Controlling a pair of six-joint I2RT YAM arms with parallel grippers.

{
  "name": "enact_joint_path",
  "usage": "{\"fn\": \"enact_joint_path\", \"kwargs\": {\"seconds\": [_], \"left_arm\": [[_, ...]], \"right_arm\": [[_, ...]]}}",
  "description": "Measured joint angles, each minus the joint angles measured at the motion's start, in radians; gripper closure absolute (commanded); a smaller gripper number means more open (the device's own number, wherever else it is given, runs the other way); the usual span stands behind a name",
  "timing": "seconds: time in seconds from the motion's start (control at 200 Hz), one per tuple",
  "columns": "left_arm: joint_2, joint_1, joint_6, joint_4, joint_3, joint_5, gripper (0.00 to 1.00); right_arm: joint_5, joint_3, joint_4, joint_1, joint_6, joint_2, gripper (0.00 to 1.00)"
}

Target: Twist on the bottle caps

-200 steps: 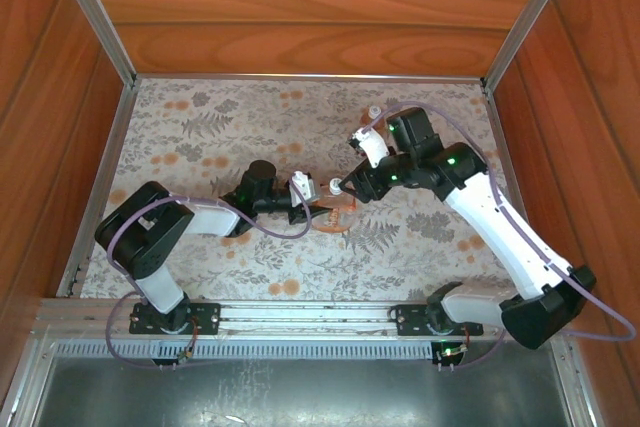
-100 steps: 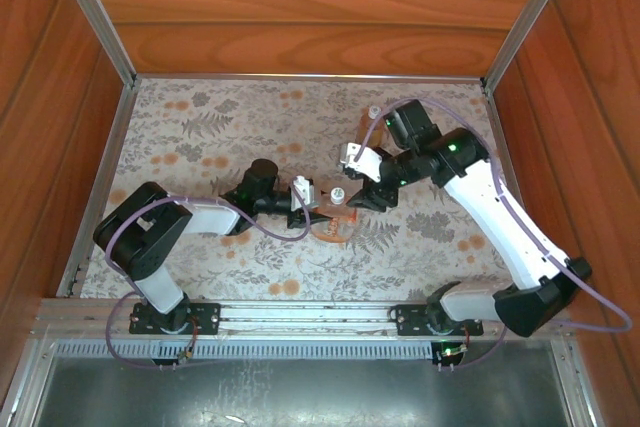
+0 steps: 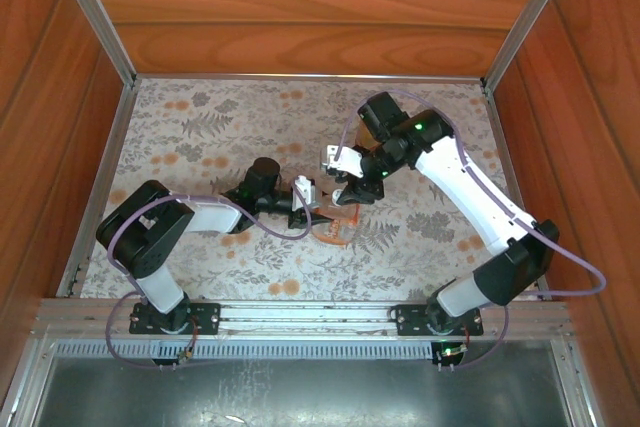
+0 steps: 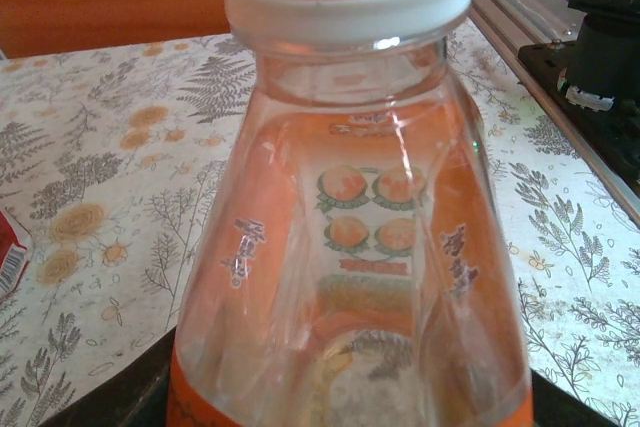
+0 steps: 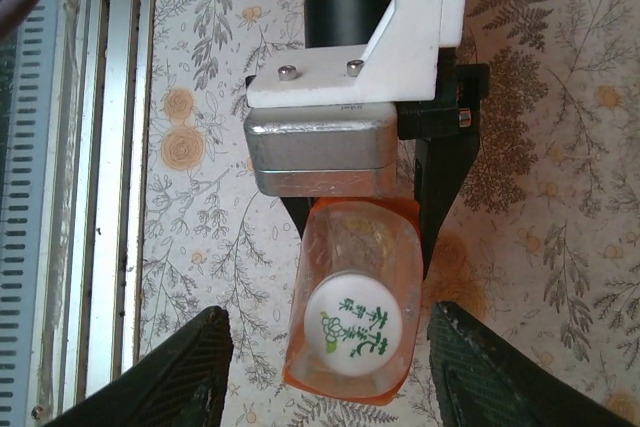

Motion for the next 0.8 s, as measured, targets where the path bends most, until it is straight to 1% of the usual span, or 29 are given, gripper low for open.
{"fn": "enact_joint_path", "kwargs": {"seconds": [0.1, 0.195, 0.47, 0.8], "left_arm": [[0.000, 0.000, 0.000, 0.000, 0.000, 0.000, 0.48], [0.000, 0.000, 0.000, 0.000, 0.000, 0.000, 0.48], [0.000, 0.000, 0.000, -0.008, 0.004, 0.000, 0.48], [0.000, 0.000, -0.001, -0.010, 0.005, 0.000, 0.48]], "right_arm": [[-0.001, 0.000, -0.001, 0.000, -0.006, 0.016, 0.45], [-0.001, 0.000, -0.002, 0.000, -0.009, 0.024, 0.51], [-0.001, 0.000, -0.002, 0.000, -0.009, 0.057, 0.54], [0.000, 0.000, -0.003, 0.000, -0.010, 0.069, 0.62]]}}
